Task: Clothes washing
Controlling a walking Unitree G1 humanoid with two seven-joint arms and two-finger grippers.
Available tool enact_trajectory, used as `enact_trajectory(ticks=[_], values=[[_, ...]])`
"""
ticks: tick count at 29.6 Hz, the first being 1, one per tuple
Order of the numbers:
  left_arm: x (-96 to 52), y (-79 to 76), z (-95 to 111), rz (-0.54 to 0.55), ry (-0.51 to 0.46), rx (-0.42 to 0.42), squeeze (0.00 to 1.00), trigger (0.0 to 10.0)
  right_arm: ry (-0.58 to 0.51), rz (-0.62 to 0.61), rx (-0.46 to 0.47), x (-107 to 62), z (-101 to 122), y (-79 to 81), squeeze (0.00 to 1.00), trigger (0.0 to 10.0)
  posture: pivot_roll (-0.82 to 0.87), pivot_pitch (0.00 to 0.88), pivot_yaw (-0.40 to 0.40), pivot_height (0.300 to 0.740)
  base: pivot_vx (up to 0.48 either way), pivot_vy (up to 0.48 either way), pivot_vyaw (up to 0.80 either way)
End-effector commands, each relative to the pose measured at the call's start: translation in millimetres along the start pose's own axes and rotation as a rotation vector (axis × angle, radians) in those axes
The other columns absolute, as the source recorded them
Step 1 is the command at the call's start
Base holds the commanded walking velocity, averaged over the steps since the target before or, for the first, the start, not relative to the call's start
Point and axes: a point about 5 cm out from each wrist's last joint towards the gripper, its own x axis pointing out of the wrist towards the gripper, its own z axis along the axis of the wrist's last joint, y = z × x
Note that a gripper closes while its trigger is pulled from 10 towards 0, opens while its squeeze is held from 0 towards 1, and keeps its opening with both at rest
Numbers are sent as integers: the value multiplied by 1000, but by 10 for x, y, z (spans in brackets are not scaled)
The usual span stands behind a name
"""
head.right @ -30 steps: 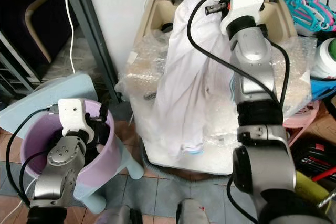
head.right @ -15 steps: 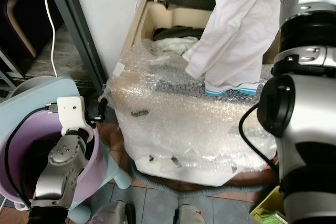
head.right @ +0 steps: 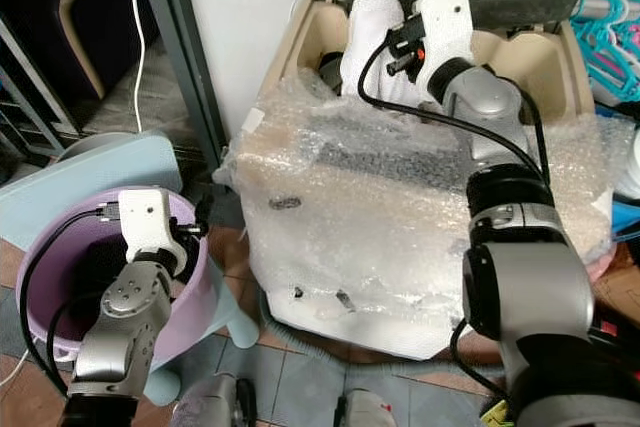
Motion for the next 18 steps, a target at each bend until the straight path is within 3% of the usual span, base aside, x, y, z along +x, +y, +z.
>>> enact_trajectory(ticks=[1,4,5,6,7,8,9,11,12,13,14,15,16,17,18], values=[[21,-15,-7,-6,11,12,0,10000,-65,23,-16,-22,188,-80,1000,10000,7,80,-2,740,0,0,0],[25,-14,-9,-6,14,11,0,10000,-60,102,-34,-69,197,-76,1000,10000,8,80,-2,740,0,0,0],[26,-13,-10,-6,15,12,0,10000,-30,147,-82,-94,168,-64,1000,10000,9,80,-2,740,0,0,0],[27,-12,-9,-6,16,13,0,10000,14,192,-160,-125,122,-51,1000,10000,10,80,-2,740,0,0,0],[28,-10,-11,-6,17,16,0,10000,133,178,-350,-175,13,-112,1000,10000,10,81,-1,740,0,0,0],[29,-8,-10,-5,18,17,0,10000,170,80,-366,-177,7,-217,1000,10000,13,82,-1,740,0,0,0],[29,-7,-10,-5,18,18,0,10000,189,6,-363,-178,12,-290,1000,10000,13,82,-1,740,0,0,0],[29,-7,-10,-5,18,18,0,10000,189,6,-363,-178,12,-290,1000,10000,13,82,-1,740,0,0,0],[30,-4,-12,-1,21,19,0,10000,188,-112,-269,-194,36,-412,1000,10000,14,82,-1,740,0,0,0],[30,-4,-12,-1,21,19,0,10000,188,-112,-269,-194,36,-412,1000,10000,14,82,-1,740,0,0,0],[30,0,-14,1,22,20,0,10000,163,-169,-175,-206,50,-462,1000,10000,19,82,-2,740,0,0,0],[29,5,-14,3,22,22,0,10000,117,-151,-83,-195,62,-423,1000,10000,19,83,0,740,0,0,0],[29,5,-14,3,22,22,0,10000,117,-151,-83,-195,62,-423,1000,10000,19,83,0,740,0,0,0],[29,9,-14,4,22,23,0,10000,83,-128,-27,-188,71,-388,1000,10000,19,83,0,740,0,0,0],[32,16,-12,5,20,24,0,10000,34,-55,-6,-162,84,-265,1000,10000,15,85,9,740,0,0,0]])
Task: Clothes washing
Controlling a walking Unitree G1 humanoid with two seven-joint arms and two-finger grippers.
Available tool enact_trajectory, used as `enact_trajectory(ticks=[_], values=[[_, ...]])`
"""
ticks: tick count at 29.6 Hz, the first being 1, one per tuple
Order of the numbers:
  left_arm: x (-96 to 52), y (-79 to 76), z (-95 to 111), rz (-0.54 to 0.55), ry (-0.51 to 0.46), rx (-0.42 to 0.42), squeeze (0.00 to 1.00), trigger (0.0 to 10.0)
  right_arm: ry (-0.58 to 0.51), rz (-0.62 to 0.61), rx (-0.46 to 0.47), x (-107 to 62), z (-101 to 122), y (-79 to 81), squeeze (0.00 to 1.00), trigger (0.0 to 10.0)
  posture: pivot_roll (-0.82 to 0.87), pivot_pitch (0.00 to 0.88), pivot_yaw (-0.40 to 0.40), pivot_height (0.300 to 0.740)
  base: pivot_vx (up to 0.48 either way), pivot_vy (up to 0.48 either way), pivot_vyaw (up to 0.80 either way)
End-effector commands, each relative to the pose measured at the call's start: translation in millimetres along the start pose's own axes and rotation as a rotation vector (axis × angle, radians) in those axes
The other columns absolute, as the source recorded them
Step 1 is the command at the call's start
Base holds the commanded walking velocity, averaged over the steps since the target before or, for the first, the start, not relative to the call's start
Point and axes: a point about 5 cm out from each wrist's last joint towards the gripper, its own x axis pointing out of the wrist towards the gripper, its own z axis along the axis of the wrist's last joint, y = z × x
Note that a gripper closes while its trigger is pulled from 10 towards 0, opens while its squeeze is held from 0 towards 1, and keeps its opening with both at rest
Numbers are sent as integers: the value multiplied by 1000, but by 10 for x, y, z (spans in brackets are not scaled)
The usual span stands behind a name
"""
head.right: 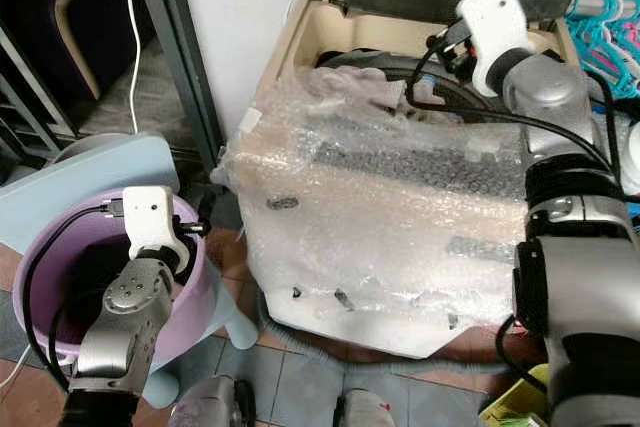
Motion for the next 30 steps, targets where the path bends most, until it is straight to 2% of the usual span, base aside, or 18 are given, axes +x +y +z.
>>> enact_trajectory(ticks=[1,3,4,5,8,16,18,19,21,23,27,29,30], values=[[7,18,-14,7,11,14,0,10000,-103,122,53,18,84,210,1000,10000,15,85,9,740,0,0,0],[25,42,-5,19,9,29,0,10000,-188,188,64,12,115,431,1000,10000,17,90,32,740,0,0,0],[35,53,0,27,9,37,0,10000,-211,194,65,11,118,496,1000,10000,17,94,37,740,0,0,0],[35,53,0,27,9,37,0,10000,-211,194,65,11,118,496,1000,10000,17,94,37,740,0,0,0],[47,76,63,64,-10,64,0,10000,-243,87,35,-35,-16,702,1000,10000,31,120,48,740,0,0,0],[47,76,63,64,-10,64,0,10000,-243,87,35,-35,-16,702,1000,10000,31,120,48,740,0,0,0],[32,66,102,74,-33,90,0,10000,-253,-13,94,-135,-162,921,1000,10000,48,119,29,740,0,0,0],[32,66,102,74,-33,90,0,10000,-253,-13,94,-135,-162,921,1000,10000,48,119,29,740,0,0,0],[42,48,159,81,-58,124,0,10000,-239,-220,243,-277,-280,958,1000,10000,40,126,32,740,0,0,0],[42,48,159,81,-58,124,0,10000,-239,-220,243,-277,-280,958,1000,10000,40,126,32,740,0,0,0],[47,12,201,69,-75,121,0,10000,-241,-308,235,-370,-293,839,1000,10000,21,134,24,740,0,0,0],[44,-16,204,57,-81,114,0,10000,-237,-313,238,-418,-317,839,1000,10000,12,134,19,740,0,0,0],[40,-37,182,52,-77,107,0,10000,-223,-276,238,-481,-349,954,1000,10000,9,103,14,740,0,0,0]])
